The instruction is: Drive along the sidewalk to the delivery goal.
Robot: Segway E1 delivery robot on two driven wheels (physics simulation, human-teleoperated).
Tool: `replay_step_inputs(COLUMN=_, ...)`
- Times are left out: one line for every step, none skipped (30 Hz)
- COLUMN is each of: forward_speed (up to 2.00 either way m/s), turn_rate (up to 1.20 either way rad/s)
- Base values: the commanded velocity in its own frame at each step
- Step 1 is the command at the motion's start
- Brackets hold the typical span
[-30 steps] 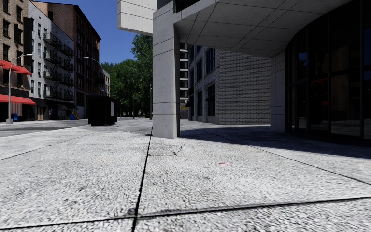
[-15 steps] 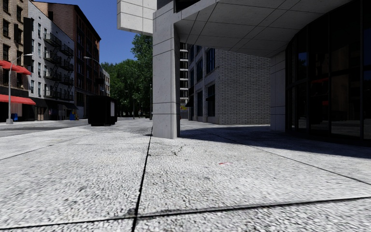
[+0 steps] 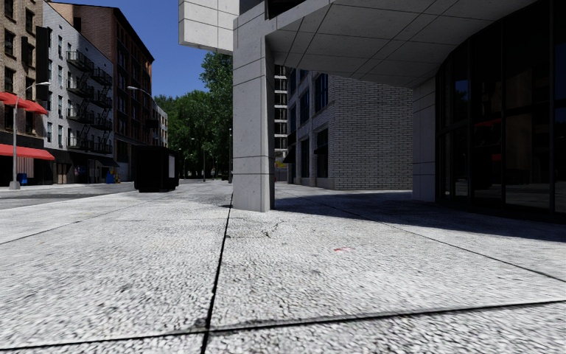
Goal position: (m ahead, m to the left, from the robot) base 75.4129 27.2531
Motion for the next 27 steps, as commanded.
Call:
replay_step_inputs(forward_speed=0.00, turn_rate=0.18)
replay_step_inputs(forward_speed=0.00, turn_rate=0.23)
replay_step_inputs(forward_speed=0.00, turn_rate=0.24)
replay_step_inputs(forward_speed=0.00, turn_rate=0.24)
replay_step_inputs(forward_speed=0.00, turn_rate=0.24)
replay_step_inputs(forward_speed=0.00, turn_rate=0.24)
replay_step_inputs(forward_speed=0.00, turn_rate=0.24)
replay_step_inputs(forward_speed=0.00, turn_rate=0.25)
replay_step_inputs(forward_speed=0.00, turn_rate=0.25)
replay_step_inputs(forward_speed=0.00, turn_rate=0.25)
replay_step_inputs(forward_speed=0.00, turn_rate=0.26)
replay_step_inputs(forward_speed=0.00, turn_rate=0.26)
replay_step_inputs(forward_speed=0.00, turn_rate=0.27)
replay_step_inputs(forward_speed=0.00, turn_rate=0.28)
replay_step_inputs(forward_speed=0.00, turn_rate=0.29)
replay_step_inputs(forward_speed=0.00, turn_rate=0.29)
replay_step_inputs(forward_speed=0.00, turn_rate=0.29)
replay_step_inputs(forward_speed=0.00, turn_rate=0.30)
replay_step_inputs(forward_speed=0.00, turn_rate=0.30)
replay_step_inputs(forward_speed=0.00, turn_rate=0.36)
replay_step_inputs(forward_speed=0.00, turn_rate=0.42)
replay_step_inputs(forward_speed=0.00, turn_rate=0.45)
replay_step_inputs(forward_speed=0.00, turn_rate=0.45)
replay_step_inputs(forward_speed=0.00, turn_rate=0.46)
replay_step_inputs(forward_speed=0.00, turn_rate=0.46)
replay_step_inputs(forward_speed=0.00, turn_rate=0.46)
replay_step_inputs(forward_speed=0.00, turn_rate=0.46)
